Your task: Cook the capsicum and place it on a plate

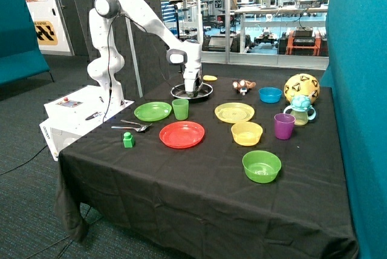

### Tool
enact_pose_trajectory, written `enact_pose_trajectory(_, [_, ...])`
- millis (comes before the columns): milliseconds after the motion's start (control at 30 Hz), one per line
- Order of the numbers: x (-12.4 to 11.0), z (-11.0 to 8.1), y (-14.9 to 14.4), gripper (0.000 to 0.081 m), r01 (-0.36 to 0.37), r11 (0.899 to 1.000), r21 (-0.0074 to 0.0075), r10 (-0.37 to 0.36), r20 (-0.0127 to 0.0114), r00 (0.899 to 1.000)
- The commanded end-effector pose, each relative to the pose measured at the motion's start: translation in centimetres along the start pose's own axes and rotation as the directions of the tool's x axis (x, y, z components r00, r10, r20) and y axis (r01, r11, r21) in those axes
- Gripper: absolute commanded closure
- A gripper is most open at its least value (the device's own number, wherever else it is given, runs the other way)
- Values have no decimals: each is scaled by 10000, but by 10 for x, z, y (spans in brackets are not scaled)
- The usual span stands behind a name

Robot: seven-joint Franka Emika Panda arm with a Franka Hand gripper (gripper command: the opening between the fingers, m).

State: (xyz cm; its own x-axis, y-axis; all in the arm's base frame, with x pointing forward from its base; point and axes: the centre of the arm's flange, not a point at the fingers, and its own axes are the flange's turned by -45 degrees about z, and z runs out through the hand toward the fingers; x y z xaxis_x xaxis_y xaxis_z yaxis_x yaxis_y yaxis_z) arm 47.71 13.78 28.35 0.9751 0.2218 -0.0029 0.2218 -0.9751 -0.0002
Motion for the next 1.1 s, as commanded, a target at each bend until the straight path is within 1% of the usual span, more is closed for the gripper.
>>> enact_pose_trajectory(0, [-2, -2, -1, 0, -83, 10000, -2, 83, -29, 10000])
enact_pose_trajectory(567, [-4, -6, 1, 0, -42, 10000, -2, 42, -29, 10000])
enact_pose_trajectory(833, [-2, -16, 3, 0, 50, 10000, -2, -50, -29, 10000])
enact_pose_trajectory(1067, [1, -30, 4, 0, 186, 9998, -3, -186, -29, 9998])
